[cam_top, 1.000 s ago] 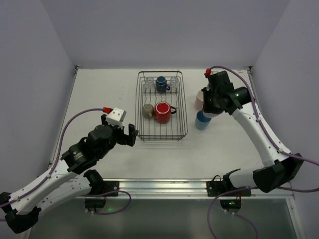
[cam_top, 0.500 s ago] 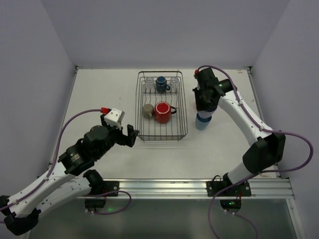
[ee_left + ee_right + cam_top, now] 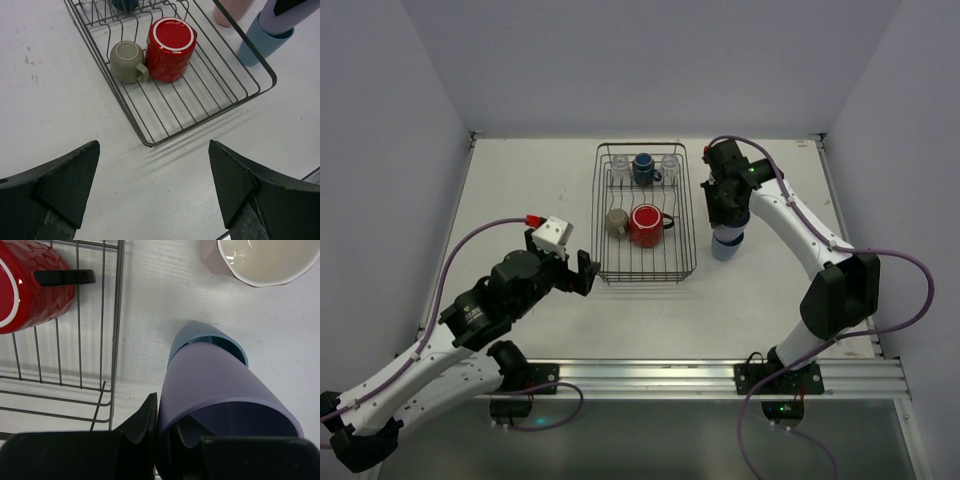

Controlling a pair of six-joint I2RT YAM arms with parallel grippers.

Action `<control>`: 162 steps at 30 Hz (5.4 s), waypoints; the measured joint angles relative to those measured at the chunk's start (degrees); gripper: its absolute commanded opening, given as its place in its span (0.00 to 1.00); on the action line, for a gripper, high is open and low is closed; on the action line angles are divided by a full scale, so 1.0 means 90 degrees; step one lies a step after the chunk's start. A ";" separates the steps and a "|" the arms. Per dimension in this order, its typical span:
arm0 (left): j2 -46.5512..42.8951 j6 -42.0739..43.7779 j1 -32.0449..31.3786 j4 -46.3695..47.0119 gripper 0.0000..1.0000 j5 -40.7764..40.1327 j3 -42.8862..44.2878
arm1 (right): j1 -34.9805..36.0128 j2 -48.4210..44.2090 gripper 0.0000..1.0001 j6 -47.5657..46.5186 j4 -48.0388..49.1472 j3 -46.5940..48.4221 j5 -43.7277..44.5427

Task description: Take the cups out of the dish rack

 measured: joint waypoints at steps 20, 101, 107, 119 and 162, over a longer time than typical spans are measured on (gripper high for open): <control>0.0355 -0.0005 0.0024 0.0000 0.94 0.0051 -0.0012 | -0.0126 0.0049 0.43 -0.0073 0.0357 -0.0410 -0.0049; 0.5829 0.0554 0.0821 0.2042 0.25 0.1486 0.2742 | -0.0022 -0.6181 0.97 0.1671 0.4539 -0.4549 -0.2861; 0.4381 -0.0338 0.0828 0.2533 0.22 0.1836 0.2516 | 0.0010 -0.6283 0.90 0.2307 0.5707 -0.5081 -0.3385; 0.3706 -0.3458 0.0855 0.4063 0.19 0.3611 0.1151 | 0.0049 -0.6283 0.85 0.2470 0.7456 -0.5826 -0.4340; 0.2730 -0.4129 -0.0005 0.5183 1.00 0.3347 0.0634 | 0.0746 -0.6331 0.00 0.3776 0.9437 -0.6246 -0.4228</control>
